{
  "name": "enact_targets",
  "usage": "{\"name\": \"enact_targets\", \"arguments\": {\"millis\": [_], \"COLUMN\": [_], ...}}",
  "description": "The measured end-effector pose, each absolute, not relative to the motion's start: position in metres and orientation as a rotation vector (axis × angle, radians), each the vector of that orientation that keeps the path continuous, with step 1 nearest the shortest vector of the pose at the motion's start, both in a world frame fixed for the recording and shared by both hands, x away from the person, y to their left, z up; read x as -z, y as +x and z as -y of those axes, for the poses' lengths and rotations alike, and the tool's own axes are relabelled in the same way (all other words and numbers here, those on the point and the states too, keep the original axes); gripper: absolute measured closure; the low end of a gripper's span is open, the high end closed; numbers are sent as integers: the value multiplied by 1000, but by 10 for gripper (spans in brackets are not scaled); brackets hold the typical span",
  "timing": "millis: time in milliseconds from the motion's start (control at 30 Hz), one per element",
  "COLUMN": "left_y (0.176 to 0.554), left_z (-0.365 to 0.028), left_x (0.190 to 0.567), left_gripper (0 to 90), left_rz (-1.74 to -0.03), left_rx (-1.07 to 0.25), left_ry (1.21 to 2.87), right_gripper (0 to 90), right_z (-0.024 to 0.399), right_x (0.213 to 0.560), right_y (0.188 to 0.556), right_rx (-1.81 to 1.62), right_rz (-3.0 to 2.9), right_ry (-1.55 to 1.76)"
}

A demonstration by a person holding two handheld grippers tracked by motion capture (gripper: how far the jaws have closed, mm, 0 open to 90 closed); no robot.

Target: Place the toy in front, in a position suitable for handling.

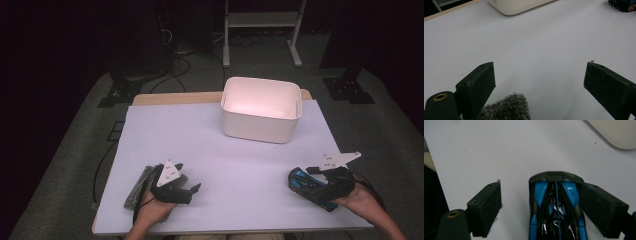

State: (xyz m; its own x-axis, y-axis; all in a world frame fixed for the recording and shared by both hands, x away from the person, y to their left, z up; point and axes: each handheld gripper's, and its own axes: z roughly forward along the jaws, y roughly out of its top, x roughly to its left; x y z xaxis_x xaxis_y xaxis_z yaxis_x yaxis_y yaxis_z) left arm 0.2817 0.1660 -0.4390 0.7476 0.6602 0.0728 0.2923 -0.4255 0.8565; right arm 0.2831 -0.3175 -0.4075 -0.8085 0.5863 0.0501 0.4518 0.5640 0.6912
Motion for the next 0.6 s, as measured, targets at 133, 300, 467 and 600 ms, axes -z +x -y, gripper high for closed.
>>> {"name": "enact_targets", "arguments": {"millis": [133, 300, 467, 600], "left_y": [282, 281, 283, 283], "left_z": [-167, -166, -166, -166], "left_x": [440, 440, 441, 441], "left_gripper": [96, 96, 96, 96], "left_rz": [-726, -724, -729, -733], "left_rx": [-505, -500, -488, -482], "left_ry": [2035, 2033, 2034, 2023], "right_gripper": [169, 169, 169, 169], "right_z": [327, 337, 341, 339], "right_x": [412, 423, 430, 435], "right_y": [284, 285, 285, 285], "right_rx": [-1036, -1006, -969, -931], "right_rz": [-2610, -2620, -2619, -2630], "right_ry": [908, 949, 964, 952]}}
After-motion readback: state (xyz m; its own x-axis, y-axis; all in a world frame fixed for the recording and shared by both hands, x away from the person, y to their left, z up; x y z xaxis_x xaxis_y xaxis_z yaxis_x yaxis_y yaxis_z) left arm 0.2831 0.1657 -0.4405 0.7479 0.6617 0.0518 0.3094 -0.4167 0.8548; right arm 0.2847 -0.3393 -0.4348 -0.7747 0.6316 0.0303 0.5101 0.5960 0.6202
